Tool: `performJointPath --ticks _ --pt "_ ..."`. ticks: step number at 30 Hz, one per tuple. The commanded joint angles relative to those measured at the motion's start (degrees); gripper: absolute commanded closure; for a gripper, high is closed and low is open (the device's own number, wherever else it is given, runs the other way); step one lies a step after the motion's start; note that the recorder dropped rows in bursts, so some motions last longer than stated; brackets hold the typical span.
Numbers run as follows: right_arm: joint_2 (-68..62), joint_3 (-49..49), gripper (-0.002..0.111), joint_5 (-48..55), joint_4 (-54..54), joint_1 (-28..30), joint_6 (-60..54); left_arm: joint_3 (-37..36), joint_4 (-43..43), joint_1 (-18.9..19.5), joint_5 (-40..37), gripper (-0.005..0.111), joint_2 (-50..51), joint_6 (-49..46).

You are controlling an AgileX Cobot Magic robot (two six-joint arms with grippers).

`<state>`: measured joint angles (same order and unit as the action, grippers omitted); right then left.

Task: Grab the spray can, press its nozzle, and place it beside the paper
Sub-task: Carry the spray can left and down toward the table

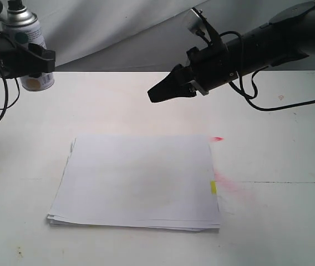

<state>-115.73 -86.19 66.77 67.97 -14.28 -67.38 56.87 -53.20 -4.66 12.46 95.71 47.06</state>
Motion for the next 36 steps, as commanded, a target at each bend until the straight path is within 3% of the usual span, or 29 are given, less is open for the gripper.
performJointPath --ticks 1,7,14,22,36 --pt "0.6 0.4 0.108 0.5 0.6 0.1 0.2 0.6 0.9 3.8 5.3 0.107 3.4 -2.6" --pt "0.6 0.4 0.108 0.5 0.6 0.1 0.2 0.6 3.1 9.2 20.4 0.107 10.5 -5.8" --pt "0.6 0.4 0.108 0.3 0.6 0.1 0.0 0.6 6.5 10.0 21.8 0.107 17.2 -15.5" --pt "0.6 0.4 0.108 -0.6 0.5 0.1 -0.2 0.6 7.5 10.0 29.2 0.107 20.6 -15.6" --pt "0.6 0.4 0.108 -0.8 0.3 0.1 -0.2 0.6 7.3 10.0 34.9 0.107 25.1 -18.7"
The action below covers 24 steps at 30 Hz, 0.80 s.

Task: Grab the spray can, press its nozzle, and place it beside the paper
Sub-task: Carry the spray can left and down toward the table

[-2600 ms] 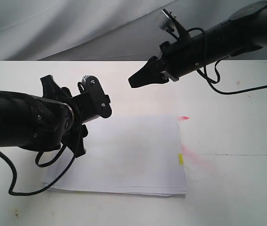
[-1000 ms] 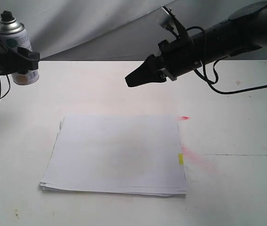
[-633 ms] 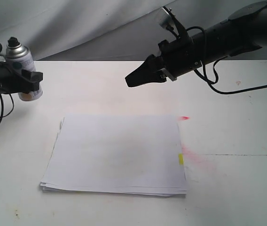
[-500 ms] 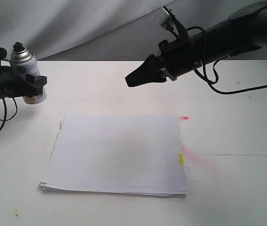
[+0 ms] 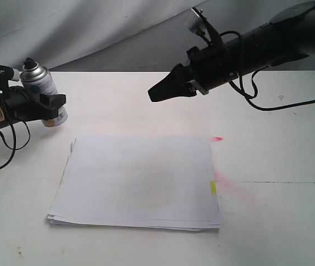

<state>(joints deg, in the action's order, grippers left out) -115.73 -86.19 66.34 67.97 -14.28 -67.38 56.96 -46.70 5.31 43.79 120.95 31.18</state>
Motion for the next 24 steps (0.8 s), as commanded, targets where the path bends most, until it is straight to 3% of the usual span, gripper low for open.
performJointPath --ticks 1,13,24 --pt "0.6 0.4 0.108 -0.3 0.3 0.1 -0.2 0.5 0.6 0.0 3.6 0.107 0.2 -3.1" --pt "0.6 0.4 0.108 -0.3 0.3 0.1 -0.3 0.5 0.6 0.0 8.0 0.107 3.7 -4.8" --pt "0.6 0.4 0.108 -1.4 0.6 0.1 -0.3 0.5 0.4 0.0 7.0 0.107 4.4 -5.8"
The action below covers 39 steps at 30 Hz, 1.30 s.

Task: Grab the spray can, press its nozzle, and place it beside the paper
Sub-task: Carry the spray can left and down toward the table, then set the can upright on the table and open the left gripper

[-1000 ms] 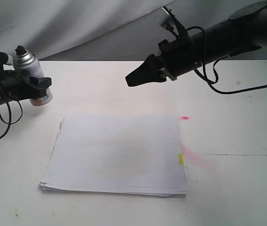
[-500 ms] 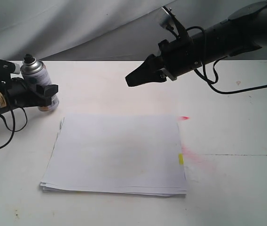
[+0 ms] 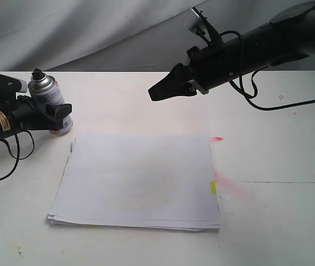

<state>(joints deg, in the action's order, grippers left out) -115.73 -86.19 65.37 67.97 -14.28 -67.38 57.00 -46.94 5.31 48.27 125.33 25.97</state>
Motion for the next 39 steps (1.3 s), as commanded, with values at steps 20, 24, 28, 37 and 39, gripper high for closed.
performJointPath --ticks 20,24,28,37,39 --pt "0.6 0.4 0.108 -0.5 1.6 0.1 -0.3 0.5 -1.1 0.0 -2.0 0.105 0.0 1.2" --pt "0.6 0.4 0.108 -0.5 1.7 0.1 -0.3 0.5 -3.1 0.0 -2.0 0.092 0.0 1.1" --pt "0.6 0.4 0.108 -0.4 2.2 0.1 -0.3 0.5 -3.3 0.0 -2.1 0.06 0.0 1.1" --pt "0.6 0.4 0.108 -0.3 3.8 0.1 -0.3 0.5 -3.3 0.0 -2.1 0.017 0.0 8.3" --pt "0.7 0.4 0.108 -0.1 3.8 0.1 -0.3 0.5 -3.3 0.0 -1.8 0.016 -0.4 9.4"
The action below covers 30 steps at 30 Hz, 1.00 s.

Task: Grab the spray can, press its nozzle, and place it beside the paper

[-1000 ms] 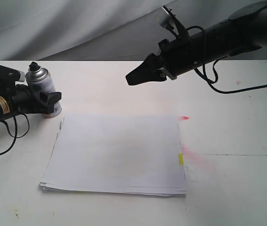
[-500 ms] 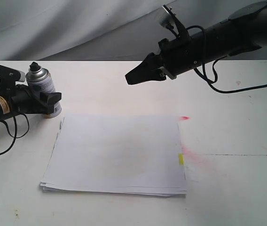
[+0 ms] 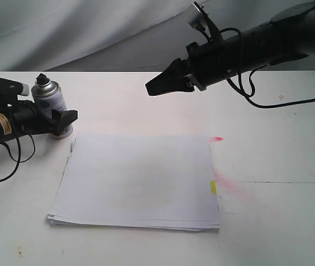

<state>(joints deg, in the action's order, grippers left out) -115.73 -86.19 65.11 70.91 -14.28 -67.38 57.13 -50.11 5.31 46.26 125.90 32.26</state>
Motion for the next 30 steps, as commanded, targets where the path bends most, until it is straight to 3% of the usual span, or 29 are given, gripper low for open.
performJointPath --ticks 1,8,16,21,27,30 --pt "0.8 0.4 0.108 0.4 0.9 0.1 -0.3 0.4 -0.1 0.0 -0.1 0.016 -1.3 3.4" --pt "5.3 0.4 0.108 -1.1 -0.7 0.1 -0.3 0.4 -4.4 0.0 -0.3 0.016 -10.4 6.1" --pt "15.2 0.4 0.108 1.0 -9.6 0.1 4.8 0.4 -19.0 0.0 -8.8 0.016 -28.0 27.7" --pt "23.1 0.4 0.108 4.0 -20.1 0.1 11.8 0.4 -31.6 0.0 -9.1 0.02 -41.8 43.1" --pt "33.1 2.3 0.108 4.9 -27.0 0.1 18.0 0.4 -47.9 0.0 -9.0 0.043 -56.9 59.7" --pt "39.9 7.6 0.108 4.9 -27.0 0.1 18.3 -0.5 -49.8 0.0 -8.0 0.059 -63.5 63.4"
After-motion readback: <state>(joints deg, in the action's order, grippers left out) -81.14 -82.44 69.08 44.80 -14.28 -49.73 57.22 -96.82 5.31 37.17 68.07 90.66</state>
